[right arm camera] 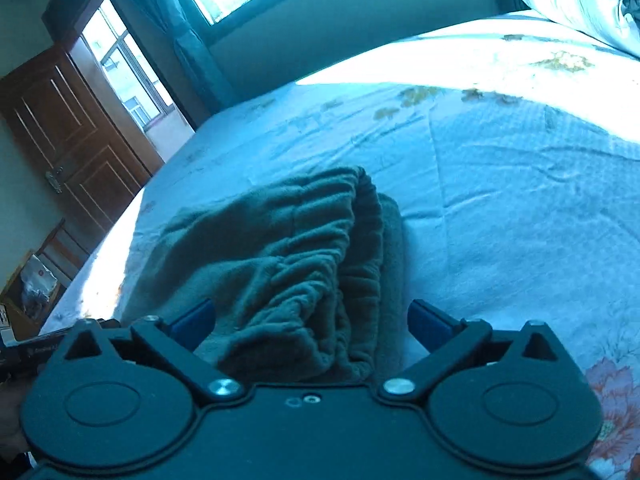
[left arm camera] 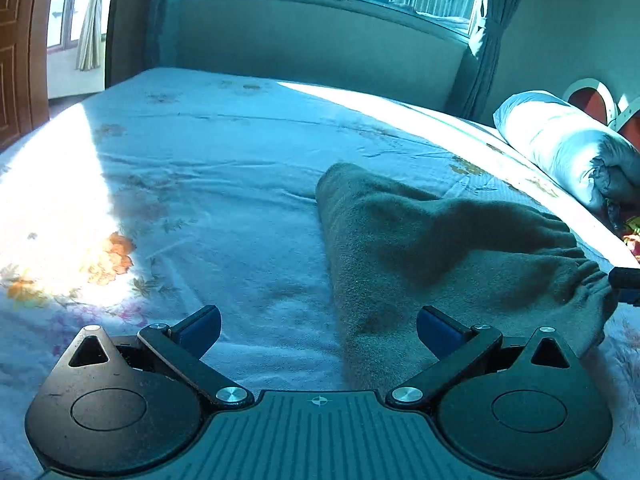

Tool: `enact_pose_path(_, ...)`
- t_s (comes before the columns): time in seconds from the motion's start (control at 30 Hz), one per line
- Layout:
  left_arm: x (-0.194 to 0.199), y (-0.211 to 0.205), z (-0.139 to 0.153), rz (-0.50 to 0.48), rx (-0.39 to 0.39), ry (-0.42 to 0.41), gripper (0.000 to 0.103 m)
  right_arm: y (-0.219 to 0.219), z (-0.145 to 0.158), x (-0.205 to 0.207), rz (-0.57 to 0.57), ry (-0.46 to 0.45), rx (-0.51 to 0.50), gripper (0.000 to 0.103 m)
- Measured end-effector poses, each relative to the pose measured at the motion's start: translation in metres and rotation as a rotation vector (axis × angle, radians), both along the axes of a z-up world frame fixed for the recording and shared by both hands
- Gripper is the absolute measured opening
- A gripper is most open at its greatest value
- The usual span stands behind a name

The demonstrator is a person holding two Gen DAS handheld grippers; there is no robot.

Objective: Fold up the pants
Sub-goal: 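Open the right gripper and release the folded pants on the bed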

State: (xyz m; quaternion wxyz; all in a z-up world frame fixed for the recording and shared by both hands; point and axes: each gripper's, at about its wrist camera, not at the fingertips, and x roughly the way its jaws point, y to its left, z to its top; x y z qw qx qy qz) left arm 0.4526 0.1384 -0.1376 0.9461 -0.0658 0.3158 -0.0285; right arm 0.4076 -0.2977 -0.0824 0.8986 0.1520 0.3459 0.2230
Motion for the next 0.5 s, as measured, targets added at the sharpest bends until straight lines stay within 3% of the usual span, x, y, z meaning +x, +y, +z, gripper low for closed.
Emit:
enact_pose_path(0.13,-0.051,-0.002,0.022,0.009,0.039,-0.011,0.103,-0.006,0.024,-0.044,-0.007,0.002,-0.024,0.097)
enact_pose_path(0.23,-0.108,-0.009,0.040,0.038,0.086,-0.047,0.103,-0.008,0.047,-0.098,-0.014,-0.104,-0.013,0.097)
enact_pose_path(0.37,-0.189,-0.019,0.062,0.041,0.043,-0.090,0.103,-0.012,0.078,-0.183,-0.089,-0.212,-0.051,0.097)
enact_pose_path(0.5,-0.264,-0.038,0.079,0.094,0.055,-0.117,0.103,-0.010,0.096,-0.251,-0.135,-0.224,-0.112,0.097)
